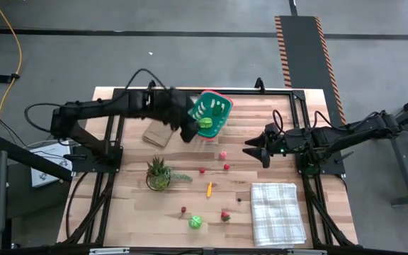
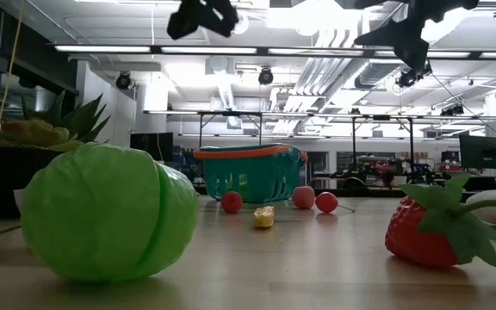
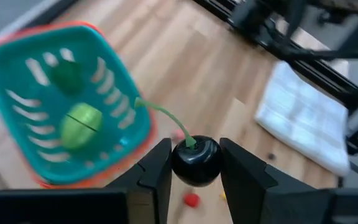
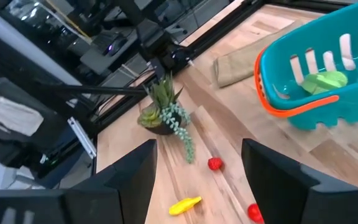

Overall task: Pick and placing Produce into tupperware
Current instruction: Put the left black cherry in the green basket

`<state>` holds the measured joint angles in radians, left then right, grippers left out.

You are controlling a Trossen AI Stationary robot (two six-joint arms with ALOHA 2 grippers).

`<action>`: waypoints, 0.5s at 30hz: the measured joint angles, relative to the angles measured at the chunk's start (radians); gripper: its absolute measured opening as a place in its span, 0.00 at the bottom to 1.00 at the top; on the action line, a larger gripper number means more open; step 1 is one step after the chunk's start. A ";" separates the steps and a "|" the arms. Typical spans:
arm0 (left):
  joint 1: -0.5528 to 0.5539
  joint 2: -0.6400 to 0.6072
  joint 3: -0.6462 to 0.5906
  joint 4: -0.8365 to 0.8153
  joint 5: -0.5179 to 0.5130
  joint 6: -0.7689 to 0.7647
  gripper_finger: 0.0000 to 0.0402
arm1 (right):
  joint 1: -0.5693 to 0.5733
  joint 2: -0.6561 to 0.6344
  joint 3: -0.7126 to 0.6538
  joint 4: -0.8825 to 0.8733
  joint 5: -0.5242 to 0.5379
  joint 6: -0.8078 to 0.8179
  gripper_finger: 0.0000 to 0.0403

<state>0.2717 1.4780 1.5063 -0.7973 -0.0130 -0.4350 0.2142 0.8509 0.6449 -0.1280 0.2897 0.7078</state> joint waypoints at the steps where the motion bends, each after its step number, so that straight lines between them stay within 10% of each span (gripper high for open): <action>1: 0.028 0.000 0.000 0.003 0.014 0.018 0.26 | 0.000 0.000 0.000 -0.001 0.008 0.010 0.56; 15: 0.330 0.046 0.000 0.099 0.260 0.230 0.25 | -0.001 0.000 0.000 -0.002 0.129 0.068 0.56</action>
<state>0.6021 1.5236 1.5066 -0.6983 0.2466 -0.2051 0.2129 0.8509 0.6449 -0.1303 0.4183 0.7762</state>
